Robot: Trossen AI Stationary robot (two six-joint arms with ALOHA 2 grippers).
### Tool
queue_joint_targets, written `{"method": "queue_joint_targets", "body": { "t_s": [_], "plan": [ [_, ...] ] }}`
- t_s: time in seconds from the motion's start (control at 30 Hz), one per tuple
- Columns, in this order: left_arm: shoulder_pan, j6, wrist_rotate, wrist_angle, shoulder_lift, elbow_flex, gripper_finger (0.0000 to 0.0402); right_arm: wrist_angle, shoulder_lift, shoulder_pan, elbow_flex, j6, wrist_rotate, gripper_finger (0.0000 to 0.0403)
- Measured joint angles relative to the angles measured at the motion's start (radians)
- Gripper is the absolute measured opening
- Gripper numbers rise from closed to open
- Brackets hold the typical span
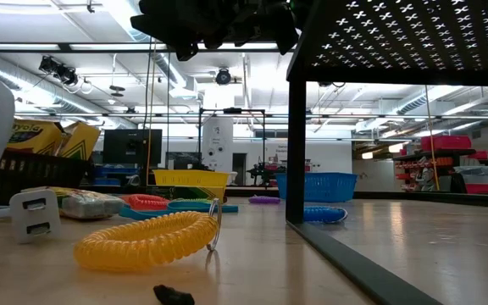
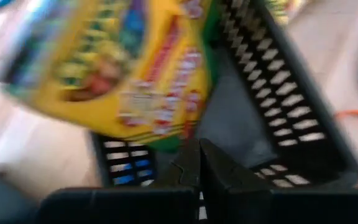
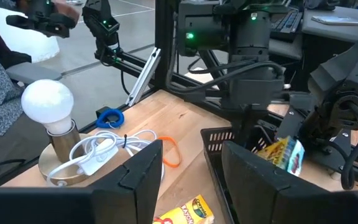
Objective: Pick & Place Office Desk Supplies
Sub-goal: Put the crayon box into the black basket
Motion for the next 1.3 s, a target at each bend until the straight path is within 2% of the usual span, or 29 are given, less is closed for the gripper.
{"method": "queue_joint_targets", "body": {
  "t_s": [0.37,0.57,0.87,1.07,1.2,1.3],
  "plan": [
    [0.065,-0.056,-0.013,0.05,0.092,-0.042,0.0001,0.001,0.0,0.011,0.0,-0.003,0.001,0.0174],
    [0.118,-0.103,0.02,0.039,0.095,-0.058,0.0,0.0,0.0,0.027,0.0,-0.026,0.043,0.0174],
    [0.126,-0.07,0.014,-0.032,0.059,-0.035,0.0,0.0,0.0,0.027,0.0,-0.028,0.045,0.0174],
    [0.126,-0.076,-0.046,-0.131,0.035,-0.007,0.0,0.0,0.0,0.027,0.0,-0.029,0.045,0.0174],
    [0.126,-0.082,-0.028,-0.155,0.035,0.0,0.0,-0.001,0.0,0.027,0.0,-0.027,0.045,0.0174],
    [0.118,-0.068,-0.015,-0.248,0.035,0.053,0.0,-0.037,0.0,0.027,0.0,-0.027,0.055,0.0174]
  ]
}}
